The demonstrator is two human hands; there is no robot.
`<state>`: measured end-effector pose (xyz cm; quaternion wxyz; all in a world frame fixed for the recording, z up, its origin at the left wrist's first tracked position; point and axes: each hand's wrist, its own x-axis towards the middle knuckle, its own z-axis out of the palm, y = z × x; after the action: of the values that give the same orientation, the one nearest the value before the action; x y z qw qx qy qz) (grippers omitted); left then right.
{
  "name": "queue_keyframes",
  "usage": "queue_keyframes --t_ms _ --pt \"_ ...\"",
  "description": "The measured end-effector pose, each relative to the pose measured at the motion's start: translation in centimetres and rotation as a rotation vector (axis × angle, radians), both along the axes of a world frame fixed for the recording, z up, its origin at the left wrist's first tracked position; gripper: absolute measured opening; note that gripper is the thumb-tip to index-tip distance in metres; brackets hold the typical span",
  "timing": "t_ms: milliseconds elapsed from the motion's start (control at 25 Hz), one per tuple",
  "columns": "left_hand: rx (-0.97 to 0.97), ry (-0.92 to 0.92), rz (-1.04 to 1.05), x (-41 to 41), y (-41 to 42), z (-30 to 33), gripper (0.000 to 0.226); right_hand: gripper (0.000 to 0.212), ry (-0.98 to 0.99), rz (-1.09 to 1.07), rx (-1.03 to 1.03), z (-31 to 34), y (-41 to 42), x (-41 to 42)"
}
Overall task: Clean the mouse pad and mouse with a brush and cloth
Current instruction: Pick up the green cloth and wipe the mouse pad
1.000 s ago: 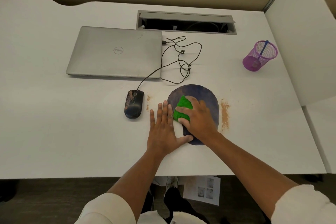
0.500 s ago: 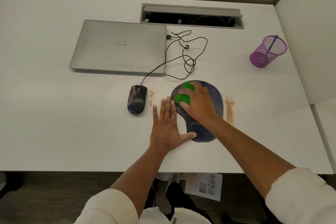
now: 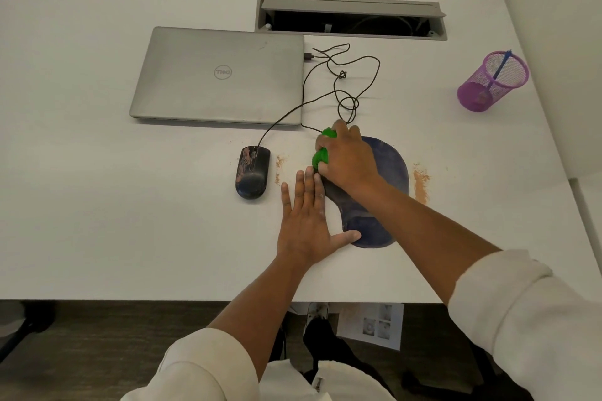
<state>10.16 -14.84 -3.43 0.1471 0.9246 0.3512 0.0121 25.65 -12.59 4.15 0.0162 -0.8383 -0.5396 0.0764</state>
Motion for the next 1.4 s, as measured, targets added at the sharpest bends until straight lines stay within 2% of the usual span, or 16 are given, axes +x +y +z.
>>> queue_keyframes --t_ms 320,520,680,800,1120,1400 --pt "-0.020 0.008 0.005 0.0 0.1 0.3 0.133 0.027 0.043 0.042 -0.043 -0.1 -2.9 -0.3" --pt "-0.025 0.001 0.013 0.0 0.0 0.1 0.133 0.026 -0.011 0.028 0.019 -0.2 -2.3 -0.3" --pt "-0.022 -0.015 0.018 0.1 0.0 0.0 0.132 0.026 0.071 -0.159 0.067 -0.4 -0.3 2.2" --pt "-0.015 -0.005 0.012 0.0 0.0 0.0 0.131 0.028 0.061 -0.296 0.112 -0.7 -0.2 3.8" --pt "-0.015 0.020 0.009 0.0 -0.1 0.3 0.132 0.035 0.128 -0.112 0.107 -1.2 -3.4 1.7" --pt "-0.002 0.010 0.014 0.0 0.0 0.0 0.131 0.035 0.050 -0.176 0.161 -0.5 -3.3 4.0"
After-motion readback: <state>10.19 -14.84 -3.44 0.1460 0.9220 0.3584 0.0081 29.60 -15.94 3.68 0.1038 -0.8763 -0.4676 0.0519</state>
